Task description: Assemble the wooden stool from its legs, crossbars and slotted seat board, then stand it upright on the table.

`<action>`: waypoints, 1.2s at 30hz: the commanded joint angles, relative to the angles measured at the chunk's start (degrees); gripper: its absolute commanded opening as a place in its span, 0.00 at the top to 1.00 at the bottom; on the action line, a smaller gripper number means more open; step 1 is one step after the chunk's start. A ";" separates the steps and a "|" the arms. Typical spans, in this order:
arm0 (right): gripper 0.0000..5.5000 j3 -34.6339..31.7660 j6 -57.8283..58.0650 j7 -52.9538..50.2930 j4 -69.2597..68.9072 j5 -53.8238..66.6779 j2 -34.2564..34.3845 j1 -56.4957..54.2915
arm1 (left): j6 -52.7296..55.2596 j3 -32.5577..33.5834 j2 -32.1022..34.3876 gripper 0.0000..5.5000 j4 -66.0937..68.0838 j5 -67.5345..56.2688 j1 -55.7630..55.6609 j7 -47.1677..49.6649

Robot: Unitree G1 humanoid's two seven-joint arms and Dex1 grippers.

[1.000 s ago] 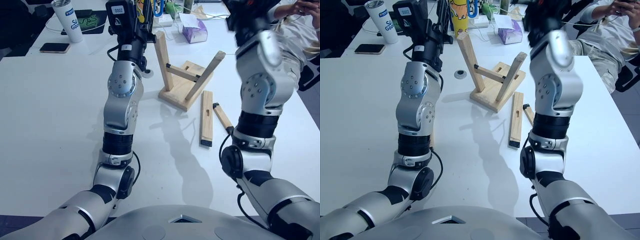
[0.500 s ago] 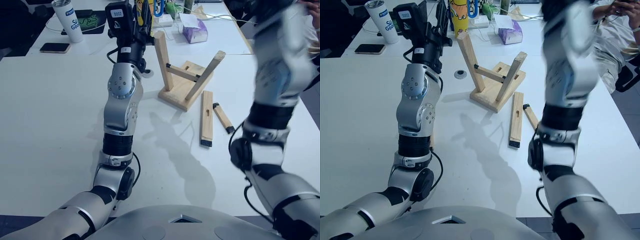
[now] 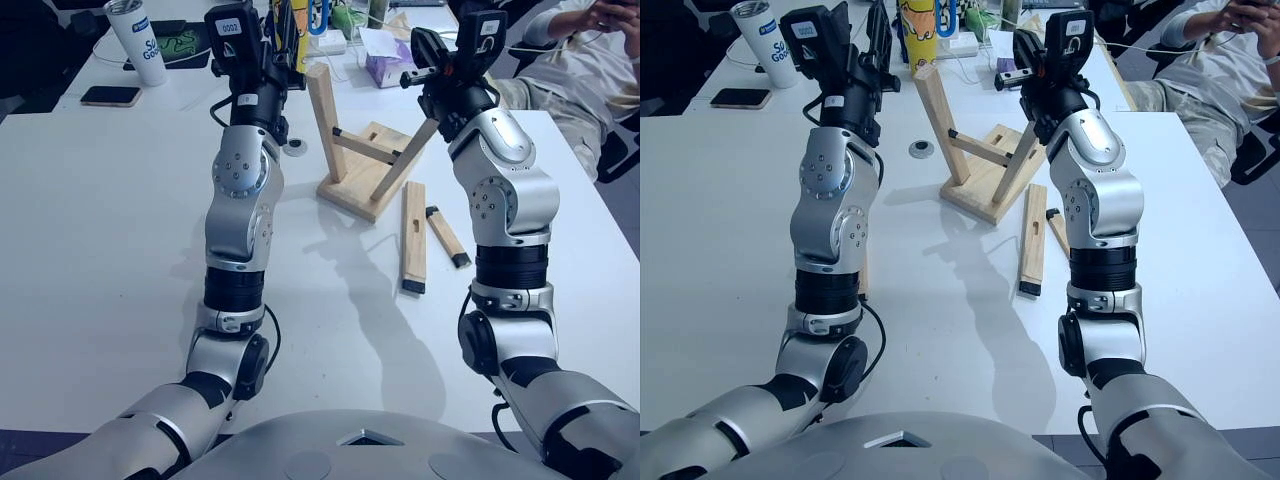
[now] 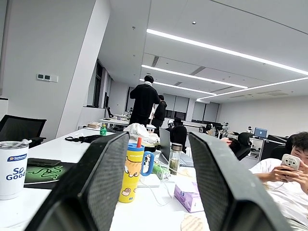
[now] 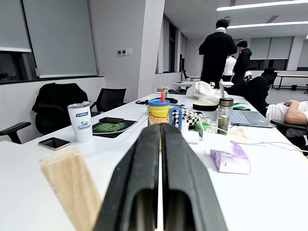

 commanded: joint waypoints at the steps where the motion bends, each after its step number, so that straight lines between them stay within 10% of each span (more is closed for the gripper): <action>1: 1.00 -1.85 -4.15 0.24 -2.90 0.12 0.11 -5.71 | -0.11 0.03 0.00 0.58 0.61 0.46 0.05 0.04; 8: 1.00 -7.37 -7.66 0.36 -0.58 1.78 -3.69 -18.48 | -0.53 0.15 0.06 0.58 0.89 0.38 -0.03 -0.04; 36: 1.00 -9.10 -13.53 16.68 34.77 -2.59 -12.56 -5.54 | 0.65 -0.55 0.37 0.58 -0.17 0.55 1.73 -0.20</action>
